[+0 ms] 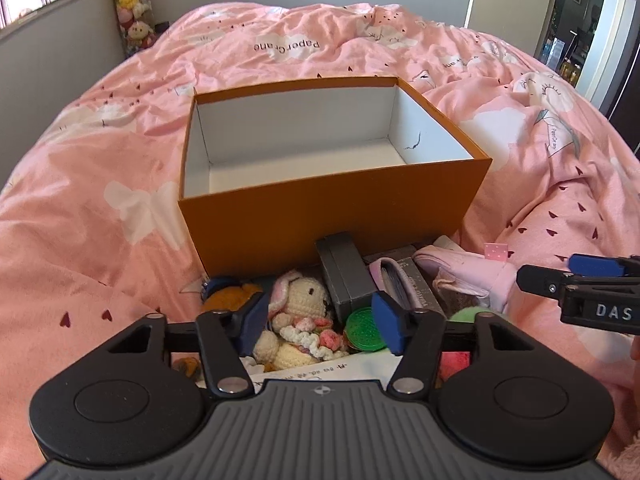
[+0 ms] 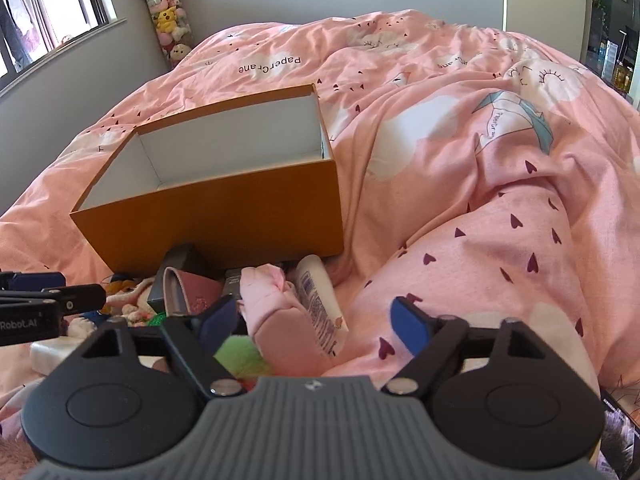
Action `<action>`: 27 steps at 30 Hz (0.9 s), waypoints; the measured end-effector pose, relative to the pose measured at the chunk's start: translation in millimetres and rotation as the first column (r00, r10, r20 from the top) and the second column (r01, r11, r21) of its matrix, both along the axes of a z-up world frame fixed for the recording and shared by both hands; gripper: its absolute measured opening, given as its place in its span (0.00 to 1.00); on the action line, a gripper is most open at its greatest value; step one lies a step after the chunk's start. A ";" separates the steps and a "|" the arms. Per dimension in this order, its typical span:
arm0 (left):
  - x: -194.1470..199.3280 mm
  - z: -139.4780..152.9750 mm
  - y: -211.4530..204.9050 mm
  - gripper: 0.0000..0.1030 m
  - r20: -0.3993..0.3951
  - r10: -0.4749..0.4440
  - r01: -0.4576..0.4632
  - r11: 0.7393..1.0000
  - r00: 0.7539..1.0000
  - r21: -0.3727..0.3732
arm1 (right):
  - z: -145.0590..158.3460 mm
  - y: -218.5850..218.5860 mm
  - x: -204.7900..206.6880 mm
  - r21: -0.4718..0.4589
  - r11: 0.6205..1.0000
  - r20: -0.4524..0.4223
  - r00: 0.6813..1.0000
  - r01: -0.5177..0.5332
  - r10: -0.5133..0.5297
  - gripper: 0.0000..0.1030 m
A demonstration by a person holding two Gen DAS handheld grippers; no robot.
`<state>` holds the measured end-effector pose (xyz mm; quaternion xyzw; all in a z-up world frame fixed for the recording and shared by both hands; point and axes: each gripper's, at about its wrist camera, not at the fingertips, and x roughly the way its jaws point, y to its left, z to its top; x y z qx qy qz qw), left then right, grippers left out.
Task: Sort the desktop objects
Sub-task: 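Reach the left gripper toward the white cylindrical case in the pile, then grasp the white case with the left gripper while the right grasps the kraft box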
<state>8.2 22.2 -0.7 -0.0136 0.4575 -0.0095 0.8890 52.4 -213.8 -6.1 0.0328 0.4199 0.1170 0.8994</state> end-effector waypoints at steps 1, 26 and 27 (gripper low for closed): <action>0.1 -0.2 0.3 0.58 -0.005 -0.006 0.006 1.000 1.000 -0.010 | -0.1 0.2 1.2 0.003 1.000 -0.006 1.000 -0.009 0.009 0.70; -34.2 -6.0 -16.0 0.34 -0.203 -0.569 0.604 0.760 0.797 0.239 | -22.3 74.3 -15.2 0.099 0.907 -0.181 0.889 -0.409 0.420 0.29; -36.9 -9.2 -16.4 0.35 -0.220 -0.581 0.621 0.741 0.784 0.256 | -23.8 75.2 -16.1 0.102 0.905 -0.190 0.885 -0.413 0.426 0.30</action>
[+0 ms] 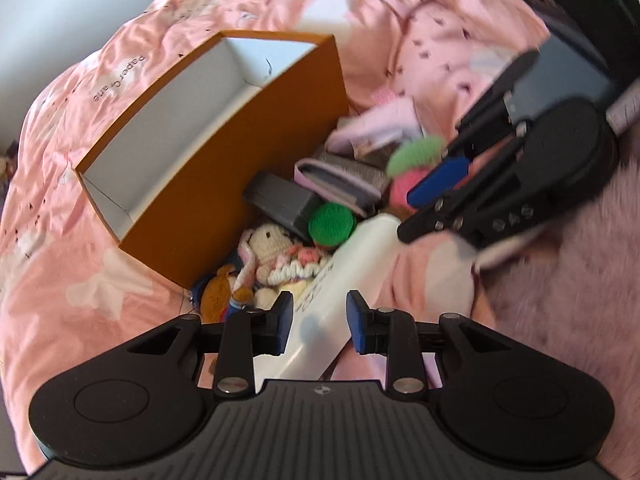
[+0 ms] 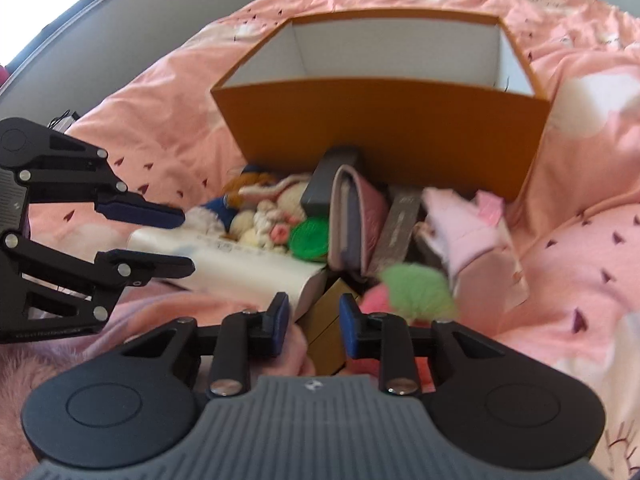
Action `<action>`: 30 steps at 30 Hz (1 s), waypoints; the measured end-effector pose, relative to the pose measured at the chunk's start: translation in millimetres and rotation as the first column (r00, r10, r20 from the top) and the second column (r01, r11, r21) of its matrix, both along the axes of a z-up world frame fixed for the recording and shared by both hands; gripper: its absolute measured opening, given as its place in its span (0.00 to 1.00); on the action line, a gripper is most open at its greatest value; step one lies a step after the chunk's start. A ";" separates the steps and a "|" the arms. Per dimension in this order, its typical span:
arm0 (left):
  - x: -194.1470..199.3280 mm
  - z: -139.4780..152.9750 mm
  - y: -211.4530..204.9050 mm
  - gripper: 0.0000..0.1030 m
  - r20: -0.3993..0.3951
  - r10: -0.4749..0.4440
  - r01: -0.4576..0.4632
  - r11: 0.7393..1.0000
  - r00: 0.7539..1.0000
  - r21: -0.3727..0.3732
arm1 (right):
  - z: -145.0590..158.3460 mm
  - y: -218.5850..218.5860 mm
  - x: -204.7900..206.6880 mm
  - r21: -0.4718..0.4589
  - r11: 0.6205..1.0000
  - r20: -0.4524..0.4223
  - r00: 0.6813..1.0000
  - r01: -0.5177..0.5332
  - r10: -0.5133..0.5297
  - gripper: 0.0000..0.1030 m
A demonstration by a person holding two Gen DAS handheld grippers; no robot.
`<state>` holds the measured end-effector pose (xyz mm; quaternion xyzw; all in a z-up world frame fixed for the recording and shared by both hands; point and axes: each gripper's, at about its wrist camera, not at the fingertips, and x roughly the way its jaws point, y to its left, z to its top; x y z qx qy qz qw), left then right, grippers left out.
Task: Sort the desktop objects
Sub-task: 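Grasp the white case with the left gripper while the right grasps the kraft box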
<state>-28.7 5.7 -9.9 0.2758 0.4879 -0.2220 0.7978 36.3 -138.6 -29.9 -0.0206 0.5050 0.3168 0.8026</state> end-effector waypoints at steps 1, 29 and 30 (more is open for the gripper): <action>-2.9 -3.5 -0.7 0.37 -0.006 -0.023 0.023 0.999 1.000 0.024 | -0.7 0.6 -1.0 -0.006 1.000 -0.002 1.000 -0.004 0.004 0.30; -2.6 -45.6 -20.2 0.43 0.027 -0.126 0.118 0.973 0.992 0.197 | -28.0 -31.6 16.2 0.089 0.972 -0.326 0.929 0.216 -0.177 0.40; 0.9 -41.5 -17.5 0.43 0.024 -0.100 0.094 0.980 0.995 0.175 | -30.1 -33.1 19.2 0.083 0.967 -0.343 0.918 0.242 -0.200 0.42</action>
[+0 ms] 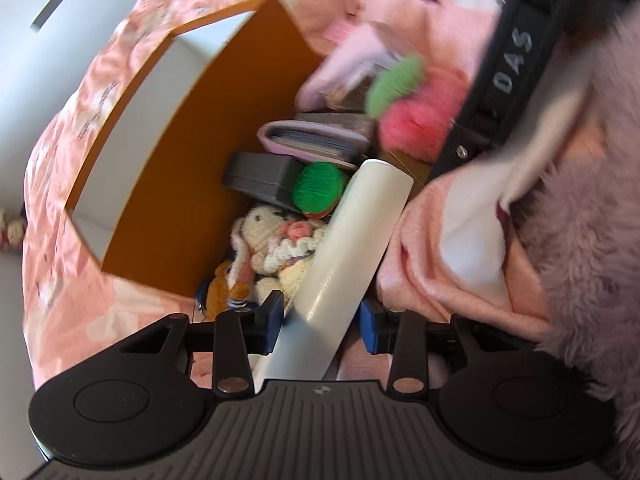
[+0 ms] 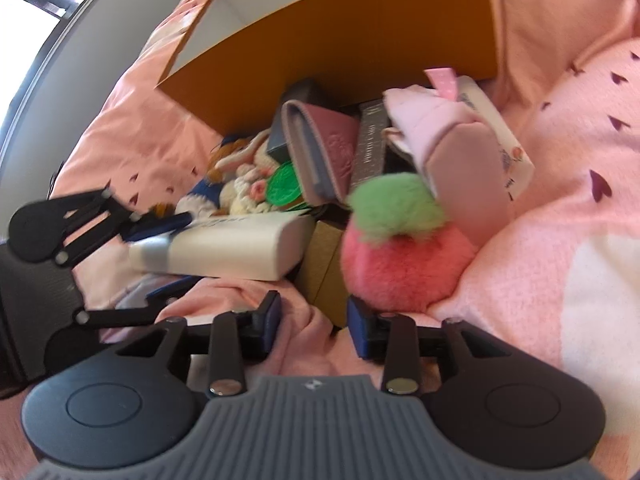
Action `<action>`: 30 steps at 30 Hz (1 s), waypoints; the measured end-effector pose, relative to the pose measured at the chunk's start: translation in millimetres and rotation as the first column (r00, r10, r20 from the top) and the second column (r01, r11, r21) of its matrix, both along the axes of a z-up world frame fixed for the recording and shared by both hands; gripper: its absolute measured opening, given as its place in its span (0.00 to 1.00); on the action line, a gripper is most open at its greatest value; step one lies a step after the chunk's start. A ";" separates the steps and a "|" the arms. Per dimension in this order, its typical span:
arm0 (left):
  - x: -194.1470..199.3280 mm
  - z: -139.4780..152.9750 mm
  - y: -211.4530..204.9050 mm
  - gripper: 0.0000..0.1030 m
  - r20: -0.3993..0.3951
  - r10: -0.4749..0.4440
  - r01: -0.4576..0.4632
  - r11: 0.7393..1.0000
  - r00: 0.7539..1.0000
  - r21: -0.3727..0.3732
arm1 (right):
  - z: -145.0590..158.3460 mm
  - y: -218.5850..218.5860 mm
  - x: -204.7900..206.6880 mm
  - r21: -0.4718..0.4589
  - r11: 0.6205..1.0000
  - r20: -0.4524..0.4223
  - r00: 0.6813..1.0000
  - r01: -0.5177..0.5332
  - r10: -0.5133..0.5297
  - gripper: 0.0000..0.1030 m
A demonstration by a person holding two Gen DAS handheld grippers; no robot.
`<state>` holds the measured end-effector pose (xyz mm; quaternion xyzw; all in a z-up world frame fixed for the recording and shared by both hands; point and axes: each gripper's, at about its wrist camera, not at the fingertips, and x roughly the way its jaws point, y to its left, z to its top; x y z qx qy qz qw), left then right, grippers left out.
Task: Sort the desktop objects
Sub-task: 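Grasp the white case with the left gripper while the right grasps the kraft box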
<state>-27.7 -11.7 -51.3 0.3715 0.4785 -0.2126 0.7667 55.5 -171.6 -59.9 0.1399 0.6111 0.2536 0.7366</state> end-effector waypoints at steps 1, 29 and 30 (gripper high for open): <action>4.0 3.8 3.6 0.43 -0.012 0.026 -0.027 0.999 1.000 -0.026 | -2.1 -0.8 3.5 -0.005 0.999 -0.023 0.999 0.033 -0.033 0.43; 23.6 64.2 58.8 0.35 -0.091 0.320 -0.331 0.884 0.943 -0.329 | 26.1 18.9 0.9 -0.105 0.993 0.102 0.994 0.051 -0.041 0.47; 24.5 66.0 59.0 0.35 -0.092 0.328 -0.340 0.880 0.940 -0.332 | 28.8 19.9 -1.2 -0.108 0.993 0.131 0.991 0.046 -0.031 0.47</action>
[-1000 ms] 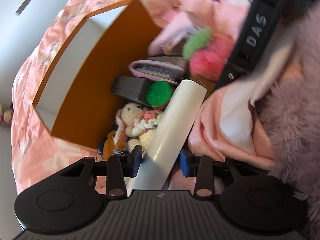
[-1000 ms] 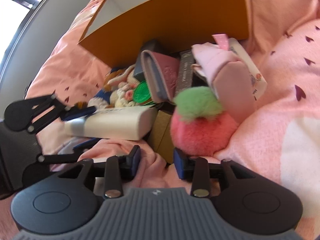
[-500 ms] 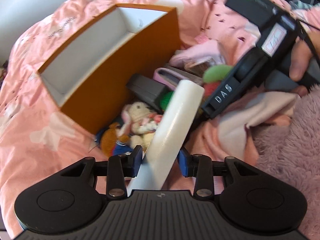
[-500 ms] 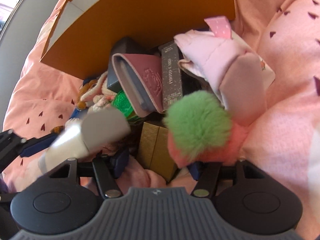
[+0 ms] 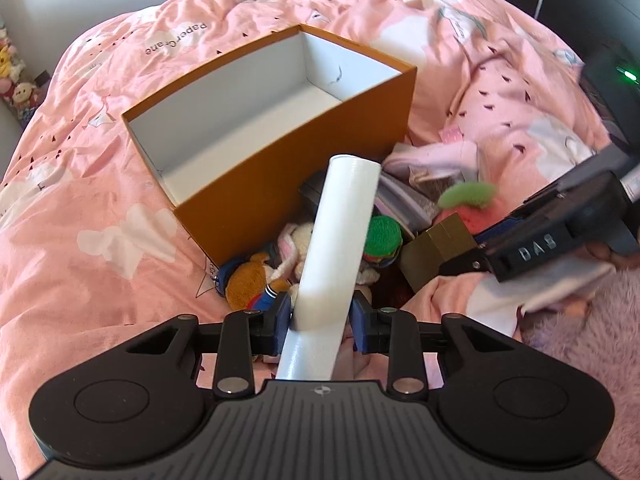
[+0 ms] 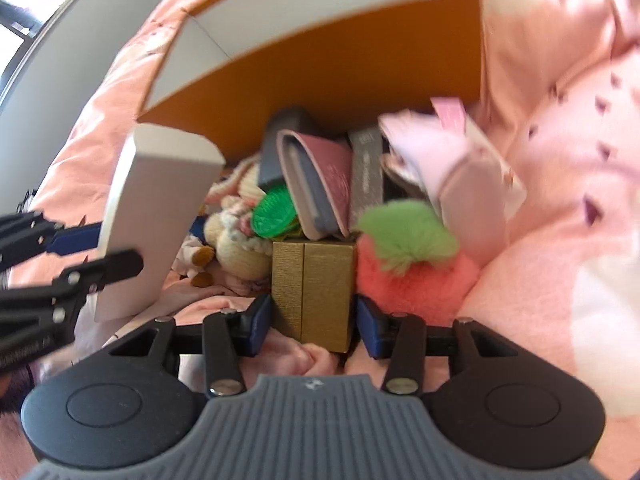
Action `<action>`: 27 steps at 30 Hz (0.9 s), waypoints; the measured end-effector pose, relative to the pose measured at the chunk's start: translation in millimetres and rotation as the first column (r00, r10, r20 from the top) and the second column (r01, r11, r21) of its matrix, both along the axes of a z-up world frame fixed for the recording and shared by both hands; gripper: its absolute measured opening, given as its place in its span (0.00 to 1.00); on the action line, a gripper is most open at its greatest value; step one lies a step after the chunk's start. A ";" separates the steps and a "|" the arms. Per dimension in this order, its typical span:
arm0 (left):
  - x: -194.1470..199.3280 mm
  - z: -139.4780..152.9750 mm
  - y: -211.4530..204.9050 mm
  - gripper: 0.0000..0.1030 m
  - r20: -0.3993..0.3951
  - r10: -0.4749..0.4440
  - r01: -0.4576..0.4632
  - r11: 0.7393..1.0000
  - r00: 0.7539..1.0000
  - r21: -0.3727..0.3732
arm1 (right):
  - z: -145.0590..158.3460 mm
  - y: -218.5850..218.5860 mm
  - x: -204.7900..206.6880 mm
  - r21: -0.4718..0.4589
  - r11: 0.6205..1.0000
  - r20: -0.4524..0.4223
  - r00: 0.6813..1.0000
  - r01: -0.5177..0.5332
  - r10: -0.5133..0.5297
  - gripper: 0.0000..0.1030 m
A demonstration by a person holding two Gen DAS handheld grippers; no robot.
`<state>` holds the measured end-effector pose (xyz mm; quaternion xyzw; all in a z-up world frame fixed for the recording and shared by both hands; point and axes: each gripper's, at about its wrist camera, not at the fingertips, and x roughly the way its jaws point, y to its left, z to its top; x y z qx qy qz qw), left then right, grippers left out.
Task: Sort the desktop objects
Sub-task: 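Grasp the white case with the left gripper while the right grasps the kraft box, then lift the white case with the left gripper while the right carries the kraft box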
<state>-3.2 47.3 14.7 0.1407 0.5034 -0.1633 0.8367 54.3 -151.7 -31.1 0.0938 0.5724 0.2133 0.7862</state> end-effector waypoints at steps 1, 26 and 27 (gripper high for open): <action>0.8 1.8 0.0 0.34 0.001 0.010 -0.010 1.000 1.000 -0.003 | 5.3 -0.1 -1.5 -0.002 1.000 0.029 1.000 -0.007 0.007 0.47; 21.7 16.7 -33.4 0.24 0.010 -0.058 0.058 0.997 0.998 -0.042 | 21.0 -32.9 58.2 0.068 0.997 0.127 0.991 0.042 -0.050 0.46; 20.2 14.2 -34.1 0.24 -0.001 -0.067 0.067 0.998 0.998 -0.019 | 20.0 -32.0 58.7 0.067 0.997 0.126 0.991 0.040 -0.048 0.46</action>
